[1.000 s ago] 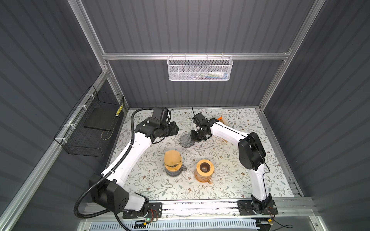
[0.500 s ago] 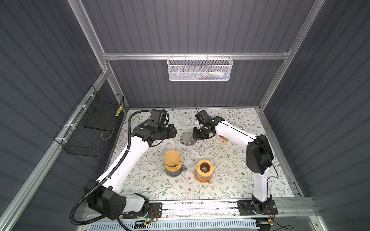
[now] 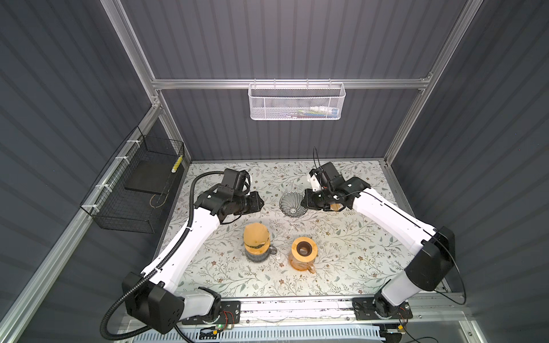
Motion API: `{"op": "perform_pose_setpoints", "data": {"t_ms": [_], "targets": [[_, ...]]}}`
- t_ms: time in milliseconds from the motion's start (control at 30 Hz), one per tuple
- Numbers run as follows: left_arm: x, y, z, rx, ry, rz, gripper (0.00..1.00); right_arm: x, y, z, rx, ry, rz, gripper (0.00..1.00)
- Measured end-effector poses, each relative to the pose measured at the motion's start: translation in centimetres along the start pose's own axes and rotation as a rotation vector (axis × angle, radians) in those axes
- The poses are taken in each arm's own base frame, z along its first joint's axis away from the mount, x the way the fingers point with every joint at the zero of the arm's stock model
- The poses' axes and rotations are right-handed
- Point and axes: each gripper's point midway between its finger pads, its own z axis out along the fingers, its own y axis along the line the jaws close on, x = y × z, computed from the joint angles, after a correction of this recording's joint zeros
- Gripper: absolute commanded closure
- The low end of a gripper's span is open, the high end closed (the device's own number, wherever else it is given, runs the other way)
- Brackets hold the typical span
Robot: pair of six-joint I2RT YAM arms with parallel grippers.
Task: Place the coffee filter in the dripper
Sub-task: 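Carry the glass dripper with the right gripper over the ring on the pitcher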
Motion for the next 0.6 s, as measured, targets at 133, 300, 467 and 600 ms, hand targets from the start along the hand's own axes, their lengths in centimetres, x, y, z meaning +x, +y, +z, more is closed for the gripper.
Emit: {"op": "perform_pose_setpoints", "data": {"t_ms": [133, 300, 467, 600], "targets": [[2.0, -2.7, 0.6, 0.038, 0.044, 0.067, 0.67, 2.0, -0.6, -2.4, -0.007, -0.001, 0.004, 1.00], [3.6, -4.2, 1.5, 0.066, 0.083, 0.089, 0.68, 4.8, -1.8, -3.8, -0.007, 0.028, 0.019, 1.00], [4.6, -4.3, 2.2, 0.071, 0.104, 0.066, 0.69, 7.2, -2.9, -4.5, 0.003, 0.062, 0.032, 1.00], [5.2, -5.4, 2.3, 0.095, 0.112, 0.080, 0.70, 8.3, -3.1, -5.0, -0.004, 0.069, 0.036, 1.00]]}}
